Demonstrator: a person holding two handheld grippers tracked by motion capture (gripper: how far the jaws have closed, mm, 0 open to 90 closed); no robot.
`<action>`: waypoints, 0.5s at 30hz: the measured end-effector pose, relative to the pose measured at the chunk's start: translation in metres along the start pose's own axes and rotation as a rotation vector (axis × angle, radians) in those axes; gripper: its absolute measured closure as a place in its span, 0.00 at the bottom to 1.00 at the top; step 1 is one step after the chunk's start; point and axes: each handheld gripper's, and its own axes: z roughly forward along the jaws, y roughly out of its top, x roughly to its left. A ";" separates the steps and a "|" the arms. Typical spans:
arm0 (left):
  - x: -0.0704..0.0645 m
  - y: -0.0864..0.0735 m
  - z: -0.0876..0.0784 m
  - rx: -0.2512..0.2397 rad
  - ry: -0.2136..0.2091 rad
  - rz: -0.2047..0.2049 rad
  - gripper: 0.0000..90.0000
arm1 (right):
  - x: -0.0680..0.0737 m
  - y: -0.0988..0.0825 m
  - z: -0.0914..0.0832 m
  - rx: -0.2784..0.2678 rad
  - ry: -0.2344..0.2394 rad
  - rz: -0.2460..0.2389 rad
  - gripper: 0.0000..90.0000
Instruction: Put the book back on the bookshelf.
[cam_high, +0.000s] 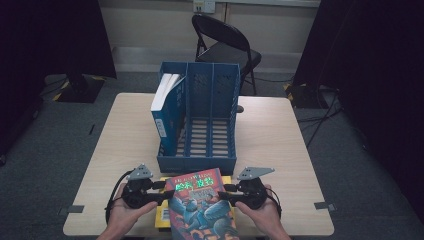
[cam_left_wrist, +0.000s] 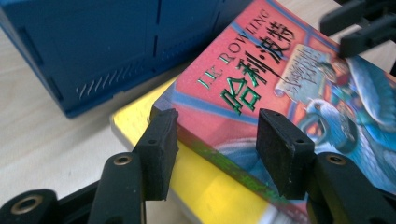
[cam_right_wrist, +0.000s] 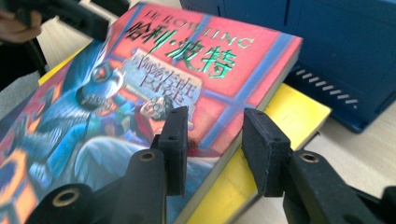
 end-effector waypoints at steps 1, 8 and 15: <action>0.001 0.002 0.003 -0.008 0.005 -0.005 0.53 | 0.000 0.000 -0.001 0.006 0.000 0.000 0.69; 0.003 0.001 0.004 -0.013 -0.026 -0.026 0.51 | 0.000 -0.004 -0.004 -0.010 0.001 -0.022 0.68; -0.014 -0.012 -0.003 -0.020 -0.028 -0.037 0.50 | 0.001 -0.004 -0.003 -0.009 0.002 -0.028 0.64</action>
